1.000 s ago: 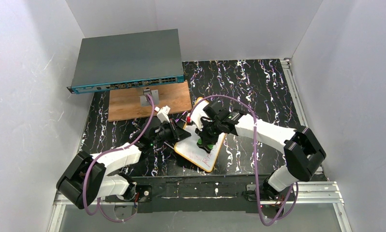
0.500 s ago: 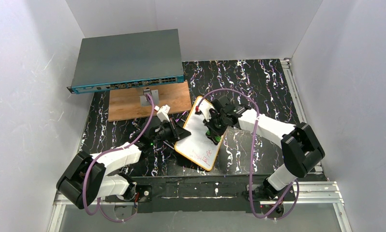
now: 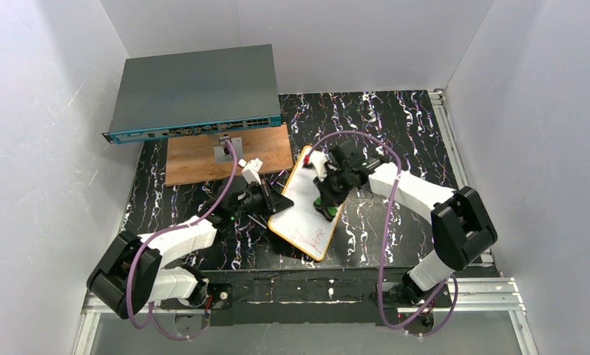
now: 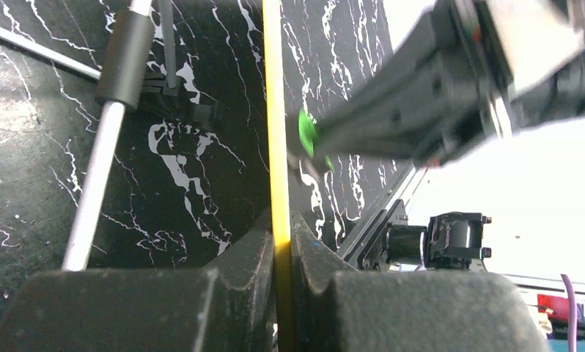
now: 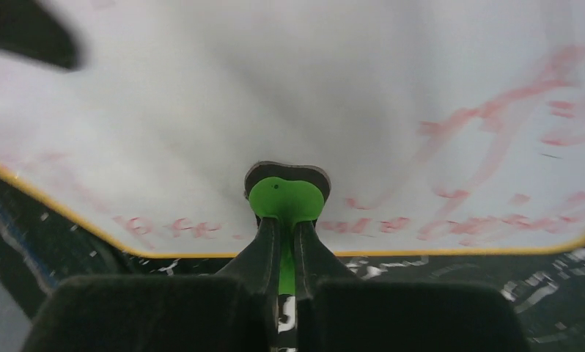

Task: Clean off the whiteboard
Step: Erase the whiteboard at the center of the board.

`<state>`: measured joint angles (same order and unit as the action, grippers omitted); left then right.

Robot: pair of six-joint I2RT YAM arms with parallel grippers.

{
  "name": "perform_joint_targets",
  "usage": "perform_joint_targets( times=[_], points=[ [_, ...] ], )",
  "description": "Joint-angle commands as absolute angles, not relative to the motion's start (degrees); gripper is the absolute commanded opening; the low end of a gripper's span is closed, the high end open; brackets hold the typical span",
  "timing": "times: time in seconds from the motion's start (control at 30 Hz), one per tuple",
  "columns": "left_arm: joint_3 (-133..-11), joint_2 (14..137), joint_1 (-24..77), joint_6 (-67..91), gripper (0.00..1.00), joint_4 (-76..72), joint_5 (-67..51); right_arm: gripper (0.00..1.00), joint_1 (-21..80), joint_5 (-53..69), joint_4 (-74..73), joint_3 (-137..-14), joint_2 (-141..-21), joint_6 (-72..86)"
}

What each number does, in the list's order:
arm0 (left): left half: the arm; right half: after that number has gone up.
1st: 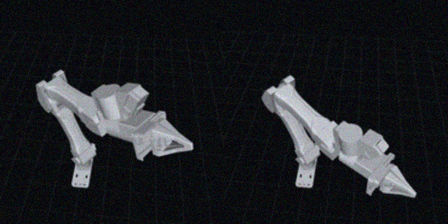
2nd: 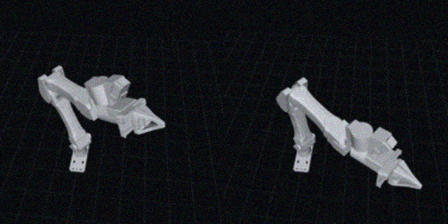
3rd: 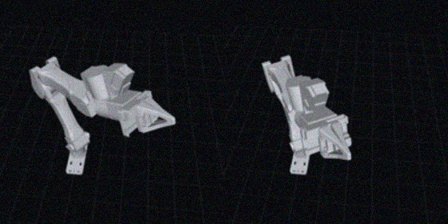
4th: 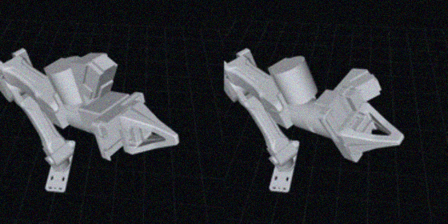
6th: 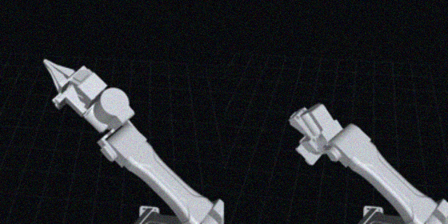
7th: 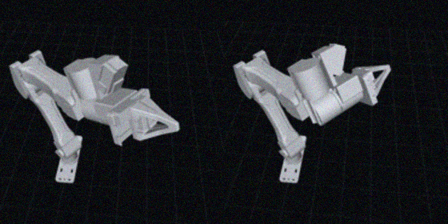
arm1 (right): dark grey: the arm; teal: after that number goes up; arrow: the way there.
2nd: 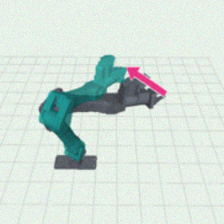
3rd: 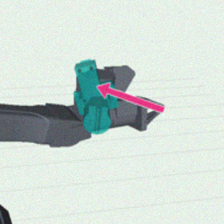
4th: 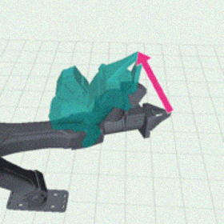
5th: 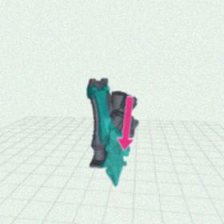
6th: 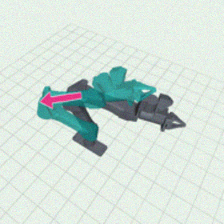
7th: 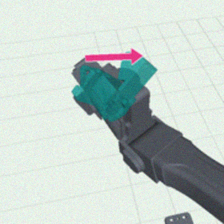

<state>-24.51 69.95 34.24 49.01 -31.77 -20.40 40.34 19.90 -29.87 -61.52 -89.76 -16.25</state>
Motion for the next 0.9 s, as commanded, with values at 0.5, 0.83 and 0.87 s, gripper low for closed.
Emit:
perform_joint_targets(
  times=[0.5,0.83,0.87],
  points=[
    [-29.92,71.9,35.16,47.5,0.0,-35.07,-29.0,0.01,38.58,22.71,-24.7,-62.3,-90.19,-16.33],
    [-32.64,74.66,36.38,46.55,0.0,-34.79,-32.18,0.01,30.04,9.67,-20.23,-61.03,-90.55,-13.11],
    [-32.94,74.77,36.46,46.42,0.0,-34.62,-32.31,0.01,29.98,9.8,-20.48,-61.14,-90.77,-13.28]
  ],
)
